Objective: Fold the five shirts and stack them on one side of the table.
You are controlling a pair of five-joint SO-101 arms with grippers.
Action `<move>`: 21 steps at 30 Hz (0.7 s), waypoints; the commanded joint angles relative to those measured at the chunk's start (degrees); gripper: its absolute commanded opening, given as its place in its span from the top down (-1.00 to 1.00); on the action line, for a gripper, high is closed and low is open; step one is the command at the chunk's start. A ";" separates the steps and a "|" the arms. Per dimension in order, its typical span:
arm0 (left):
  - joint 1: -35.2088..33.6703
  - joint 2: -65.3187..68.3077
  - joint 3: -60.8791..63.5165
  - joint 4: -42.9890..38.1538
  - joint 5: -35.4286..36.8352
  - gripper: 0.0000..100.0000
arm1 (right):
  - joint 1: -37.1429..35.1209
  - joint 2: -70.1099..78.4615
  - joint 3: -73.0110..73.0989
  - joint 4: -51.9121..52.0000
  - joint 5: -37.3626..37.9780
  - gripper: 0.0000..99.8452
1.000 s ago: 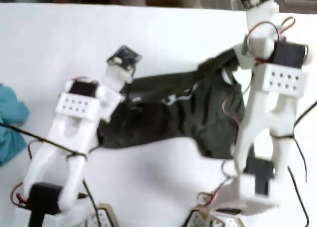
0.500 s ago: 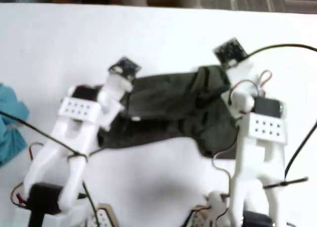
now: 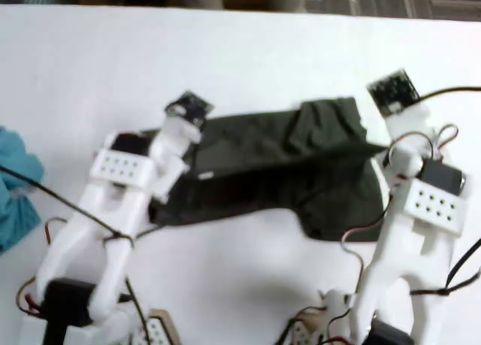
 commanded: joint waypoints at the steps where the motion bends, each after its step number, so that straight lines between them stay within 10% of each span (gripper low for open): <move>1: 0.53 -3.08 -0.13 2.37 0.62 0.96 | -1.10 -2.15 2.29 0.13 0.35 0.96; 21: 1.58 -6.07 13.76 -6.42 0.26 0.96 | -3.82 -2.59 16.18 -6.64 0.26 0.96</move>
